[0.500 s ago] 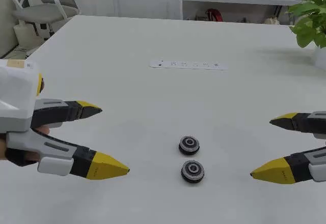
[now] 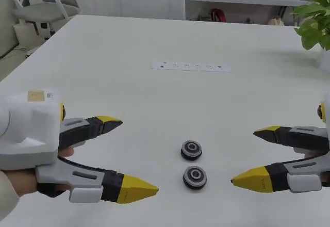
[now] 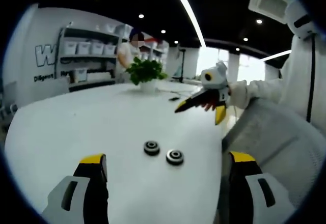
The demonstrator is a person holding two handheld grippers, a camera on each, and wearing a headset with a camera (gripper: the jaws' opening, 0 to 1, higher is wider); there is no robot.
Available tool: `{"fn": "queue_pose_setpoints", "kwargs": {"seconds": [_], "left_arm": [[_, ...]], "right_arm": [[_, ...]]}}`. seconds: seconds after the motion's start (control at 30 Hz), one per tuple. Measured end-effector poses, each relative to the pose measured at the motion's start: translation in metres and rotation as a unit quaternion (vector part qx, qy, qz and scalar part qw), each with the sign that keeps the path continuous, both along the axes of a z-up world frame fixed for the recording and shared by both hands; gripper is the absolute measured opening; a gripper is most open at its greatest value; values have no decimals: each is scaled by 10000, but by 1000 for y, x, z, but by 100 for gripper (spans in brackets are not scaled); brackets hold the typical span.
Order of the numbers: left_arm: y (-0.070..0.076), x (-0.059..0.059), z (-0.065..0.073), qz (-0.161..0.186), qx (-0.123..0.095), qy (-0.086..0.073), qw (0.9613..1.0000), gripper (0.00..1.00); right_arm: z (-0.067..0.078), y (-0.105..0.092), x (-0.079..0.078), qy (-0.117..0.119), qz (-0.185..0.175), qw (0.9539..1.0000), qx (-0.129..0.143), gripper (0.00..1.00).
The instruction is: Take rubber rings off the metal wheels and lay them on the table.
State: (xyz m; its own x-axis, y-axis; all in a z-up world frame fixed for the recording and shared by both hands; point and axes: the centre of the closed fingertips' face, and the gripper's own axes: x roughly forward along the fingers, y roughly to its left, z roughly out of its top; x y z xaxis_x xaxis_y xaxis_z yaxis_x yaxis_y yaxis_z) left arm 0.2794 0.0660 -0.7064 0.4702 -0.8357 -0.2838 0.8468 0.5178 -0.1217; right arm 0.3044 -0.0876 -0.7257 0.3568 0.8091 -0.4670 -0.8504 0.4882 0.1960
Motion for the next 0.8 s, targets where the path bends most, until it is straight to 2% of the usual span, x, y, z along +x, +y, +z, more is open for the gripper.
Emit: {"fn": "queue_pose_setpoints", "kwargs": {"seconds": [0.17, 0.33, 0.53, 0.8], "left_arm": [[1, -2, -7, 19, 81, 44, 10000, 100], [-1, -7, -13, -47, 120, 97, 9999, 100], [3, -6, -15, 31, 36, 135, 9999, 100], [2, -9, -19, -7, 87, 165, 9998, 100]], "right_arm": [[-9, -8, 2, 93, -166, 9998, -72, 92], [-14, -10, -2, 198, -181, 9996, -75, 91], [-16, -10, -4, 283, -198, 9994, -36, 91], [-22, -10, -9, 385, -147, 9991, -93, 91]]}}
